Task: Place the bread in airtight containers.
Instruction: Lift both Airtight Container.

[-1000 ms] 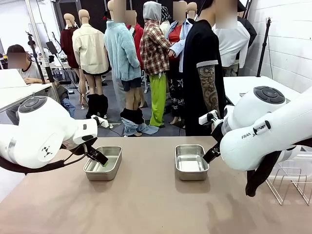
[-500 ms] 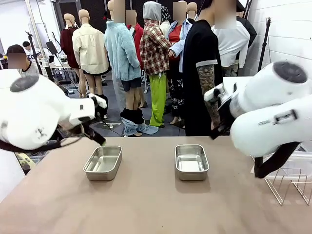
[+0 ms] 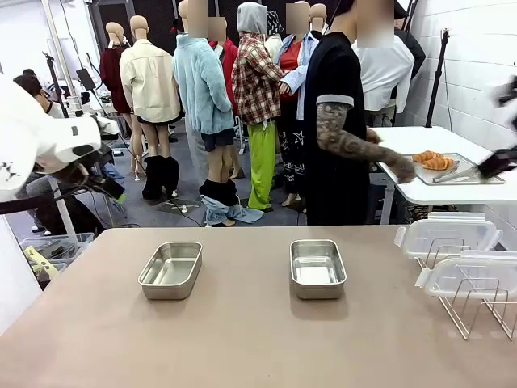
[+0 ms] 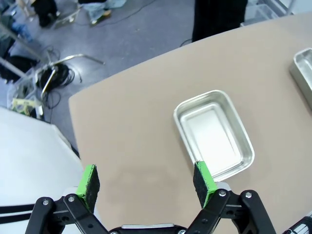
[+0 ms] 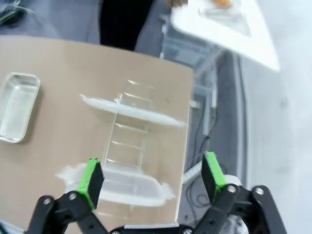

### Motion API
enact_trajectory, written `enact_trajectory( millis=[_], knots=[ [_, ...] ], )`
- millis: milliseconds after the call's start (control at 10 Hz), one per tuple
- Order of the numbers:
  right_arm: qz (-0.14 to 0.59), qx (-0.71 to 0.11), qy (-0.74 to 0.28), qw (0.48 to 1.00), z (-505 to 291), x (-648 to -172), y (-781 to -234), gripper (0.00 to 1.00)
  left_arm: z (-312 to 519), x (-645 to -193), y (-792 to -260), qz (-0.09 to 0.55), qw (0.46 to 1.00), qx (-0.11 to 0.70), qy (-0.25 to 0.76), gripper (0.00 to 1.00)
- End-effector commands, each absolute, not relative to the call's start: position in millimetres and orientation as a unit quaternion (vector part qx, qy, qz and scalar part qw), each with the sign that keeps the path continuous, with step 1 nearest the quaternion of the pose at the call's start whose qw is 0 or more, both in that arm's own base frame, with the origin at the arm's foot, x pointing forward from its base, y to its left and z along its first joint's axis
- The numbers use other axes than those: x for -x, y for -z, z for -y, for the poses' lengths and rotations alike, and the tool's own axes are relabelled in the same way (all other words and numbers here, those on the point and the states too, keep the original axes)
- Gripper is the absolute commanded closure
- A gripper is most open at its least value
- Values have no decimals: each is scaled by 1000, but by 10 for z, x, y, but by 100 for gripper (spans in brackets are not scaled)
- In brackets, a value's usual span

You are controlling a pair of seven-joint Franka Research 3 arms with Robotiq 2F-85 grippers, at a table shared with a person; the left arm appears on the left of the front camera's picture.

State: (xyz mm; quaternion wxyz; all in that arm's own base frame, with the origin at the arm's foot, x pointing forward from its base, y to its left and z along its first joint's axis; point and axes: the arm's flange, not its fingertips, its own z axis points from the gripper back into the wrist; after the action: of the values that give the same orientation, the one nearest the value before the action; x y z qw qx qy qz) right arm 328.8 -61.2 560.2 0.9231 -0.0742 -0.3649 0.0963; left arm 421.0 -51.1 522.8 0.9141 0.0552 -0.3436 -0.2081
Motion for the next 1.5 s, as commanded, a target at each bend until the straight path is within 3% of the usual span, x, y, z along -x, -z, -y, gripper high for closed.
enact_trajectory(
  millis=[0,200,300,400,1400],
  knots=[
    [347,50,-17,936,1190,-3107,-5326,0,309,-4172,-5192,332,923,-55,188,0],
    [330,30,44,942,1688,-3052,-5099,0,106,-4174,-5148,324,930,-55,163,0],
    [335,-1,23,942,1690,-3066,-4990,0,109,-4194,-5106,322,933,-53,154,0],
    [332,34,28,942,1712,-3019,-5293,0,138,-4201,-5166,328,928,-54,170,0],
    [332,34,28,942,1712,-3019,-5293,0,138,-4201,-5166,328,928,-54,170,0]
  ],
)
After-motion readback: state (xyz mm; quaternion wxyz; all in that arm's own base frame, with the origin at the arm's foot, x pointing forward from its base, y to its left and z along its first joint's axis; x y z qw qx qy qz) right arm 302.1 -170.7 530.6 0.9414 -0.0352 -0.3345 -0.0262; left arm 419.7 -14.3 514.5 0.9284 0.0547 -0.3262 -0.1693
